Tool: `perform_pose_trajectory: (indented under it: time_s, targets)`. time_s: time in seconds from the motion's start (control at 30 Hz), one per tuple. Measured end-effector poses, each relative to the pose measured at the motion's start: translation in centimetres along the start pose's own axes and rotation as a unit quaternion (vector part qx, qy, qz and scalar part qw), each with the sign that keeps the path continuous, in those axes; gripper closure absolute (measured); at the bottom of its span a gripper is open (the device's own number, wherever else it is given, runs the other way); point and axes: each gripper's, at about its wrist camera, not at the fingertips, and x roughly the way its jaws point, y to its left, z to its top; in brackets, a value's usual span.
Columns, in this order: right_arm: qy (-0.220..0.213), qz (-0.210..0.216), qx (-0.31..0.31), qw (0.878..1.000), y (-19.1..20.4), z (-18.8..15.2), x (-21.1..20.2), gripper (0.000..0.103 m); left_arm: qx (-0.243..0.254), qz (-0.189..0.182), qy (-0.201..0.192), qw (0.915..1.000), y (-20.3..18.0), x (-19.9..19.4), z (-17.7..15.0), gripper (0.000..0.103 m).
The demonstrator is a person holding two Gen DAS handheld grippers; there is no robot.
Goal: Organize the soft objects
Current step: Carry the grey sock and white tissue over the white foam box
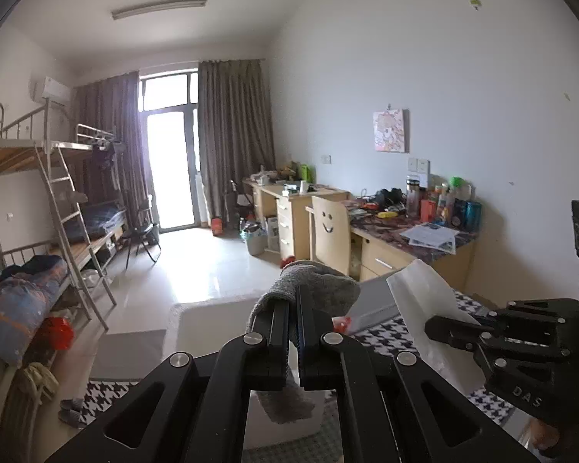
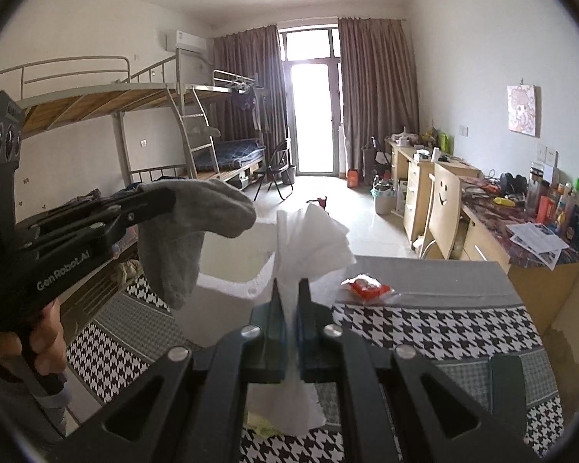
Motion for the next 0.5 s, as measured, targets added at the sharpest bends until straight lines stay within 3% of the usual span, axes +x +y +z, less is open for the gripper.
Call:
perform_pose_trajectory:
  time_s: [0.5]
  targets:
    - [0.005,0.008,-0.01,1.0,-0.1,3.1,3.0,0.096,-0.012,0.037,0.013,0.9992,2.3,3.9,1.3,0.1]
